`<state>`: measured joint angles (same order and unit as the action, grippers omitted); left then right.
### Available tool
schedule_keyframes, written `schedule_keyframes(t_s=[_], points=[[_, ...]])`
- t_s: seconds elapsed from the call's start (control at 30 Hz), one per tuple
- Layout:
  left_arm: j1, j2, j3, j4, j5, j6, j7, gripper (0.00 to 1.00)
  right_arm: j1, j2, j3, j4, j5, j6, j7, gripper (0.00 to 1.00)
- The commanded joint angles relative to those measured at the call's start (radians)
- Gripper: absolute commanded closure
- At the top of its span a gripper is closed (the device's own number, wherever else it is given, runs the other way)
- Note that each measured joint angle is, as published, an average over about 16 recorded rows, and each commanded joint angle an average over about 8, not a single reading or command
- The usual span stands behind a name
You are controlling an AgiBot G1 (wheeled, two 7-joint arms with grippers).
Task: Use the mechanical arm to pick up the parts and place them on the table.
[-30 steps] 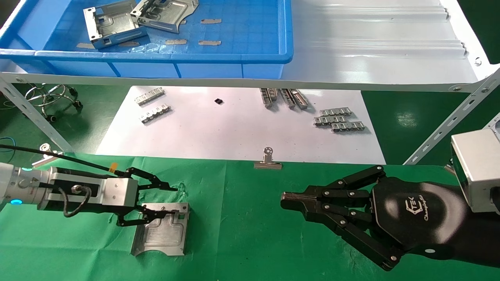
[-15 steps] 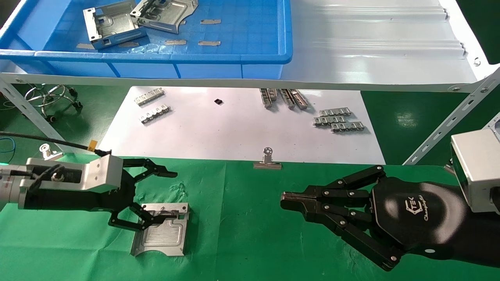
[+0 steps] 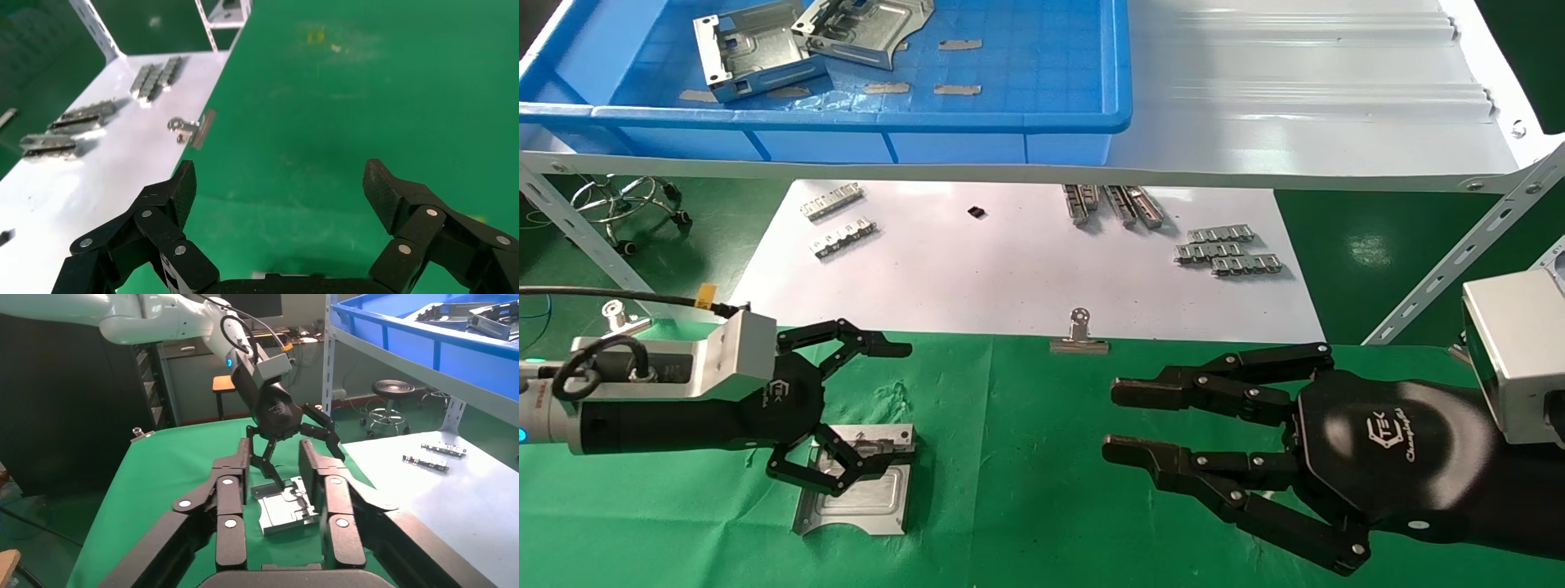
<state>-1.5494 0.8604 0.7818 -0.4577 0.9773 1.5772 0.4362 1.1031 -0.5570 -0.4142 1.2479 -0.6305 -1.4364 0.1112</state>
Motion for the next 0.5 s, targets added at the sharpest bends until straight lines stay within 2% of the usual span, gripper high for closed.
schedule_keyframes(t_s=[0.03,0.5], points=[[0.022,-0.012,-0.024,-0.039,-0.012,-0.004,-0.029,0.00,0.000,0.000,0.000,0.000,0.000,0.000,0.000,0.00],[0.179,-0.094,-0.190,-0.312,-0.093,-0.031,-0.236,0.00,0.000,0.000,0.000,0.000,0.000,0.000,0.000,0.00]])
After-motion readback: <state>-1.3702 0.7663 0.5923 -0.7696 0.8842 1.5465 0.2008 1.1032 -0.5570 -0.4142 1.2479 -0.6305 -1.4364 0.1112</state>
